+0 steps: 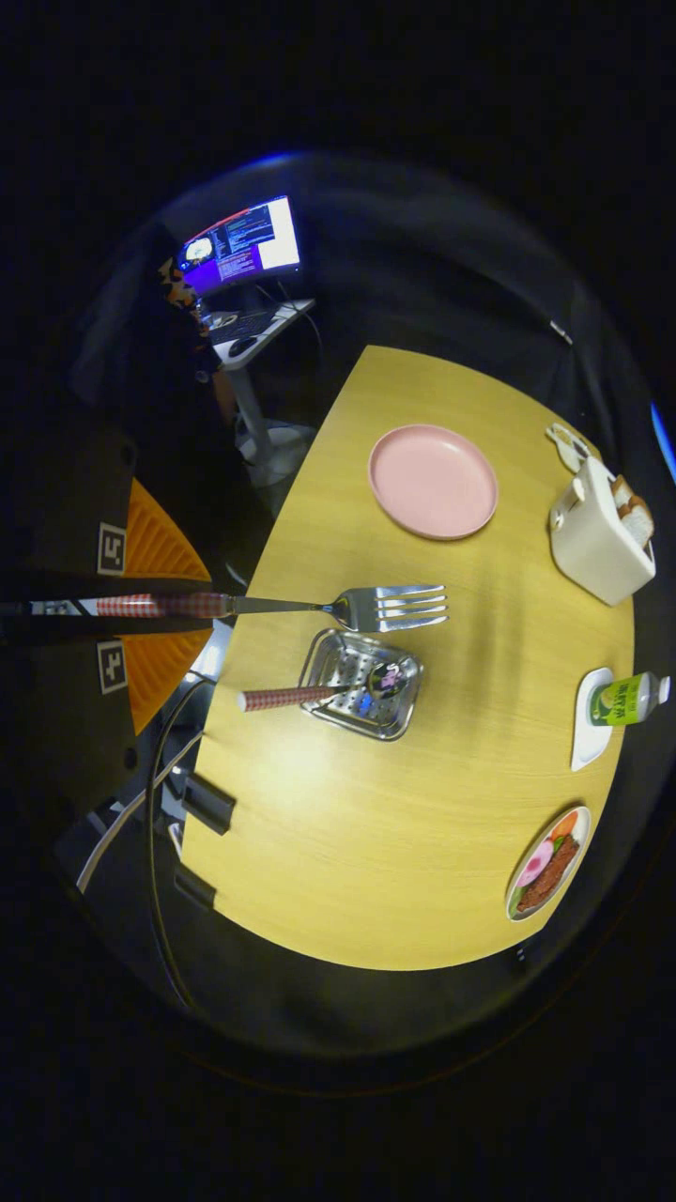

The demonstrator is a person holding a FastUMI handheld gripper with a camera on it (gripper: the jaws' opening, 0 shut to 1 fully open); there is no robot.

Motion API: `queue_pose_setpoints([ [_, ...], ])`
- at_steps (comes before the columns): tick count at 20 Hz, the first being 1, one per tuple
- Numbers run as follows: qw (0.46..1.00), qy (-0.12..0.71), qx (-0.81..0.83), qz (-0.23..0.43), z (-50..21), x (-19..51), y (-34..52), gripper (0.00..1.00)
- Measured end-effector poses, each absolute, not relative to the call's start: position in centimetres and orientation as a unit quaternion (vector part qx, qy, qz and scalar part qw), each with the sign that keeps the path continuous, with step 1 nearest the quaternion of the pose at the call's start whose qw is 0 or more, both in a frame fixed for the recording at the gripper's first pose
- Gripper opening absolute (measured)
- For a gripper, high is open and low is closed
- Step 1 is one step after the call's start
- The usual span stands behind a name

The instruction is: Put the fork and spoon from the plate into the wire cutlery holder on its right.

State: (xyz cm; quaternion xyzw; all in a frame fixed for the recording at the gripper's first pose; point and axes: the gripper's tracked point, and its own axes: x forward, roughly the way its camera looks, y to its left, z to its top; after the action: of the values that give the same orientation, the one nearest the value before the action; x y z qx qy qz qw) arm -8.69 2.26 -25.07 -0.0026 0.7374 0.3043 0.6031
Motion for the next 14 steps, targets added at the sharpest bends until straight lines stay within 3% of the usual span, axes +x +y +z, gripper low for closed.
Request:
queue_pose_setpoints([
  [8, 0.454, 0.836, -0.118, 0.284, -27.8, -7.7, -0.1, 0.1],
  [14, 0.376, 0.878, -0.158, 0.249, -29.7, -6.5, 0.3, 0.1],
])
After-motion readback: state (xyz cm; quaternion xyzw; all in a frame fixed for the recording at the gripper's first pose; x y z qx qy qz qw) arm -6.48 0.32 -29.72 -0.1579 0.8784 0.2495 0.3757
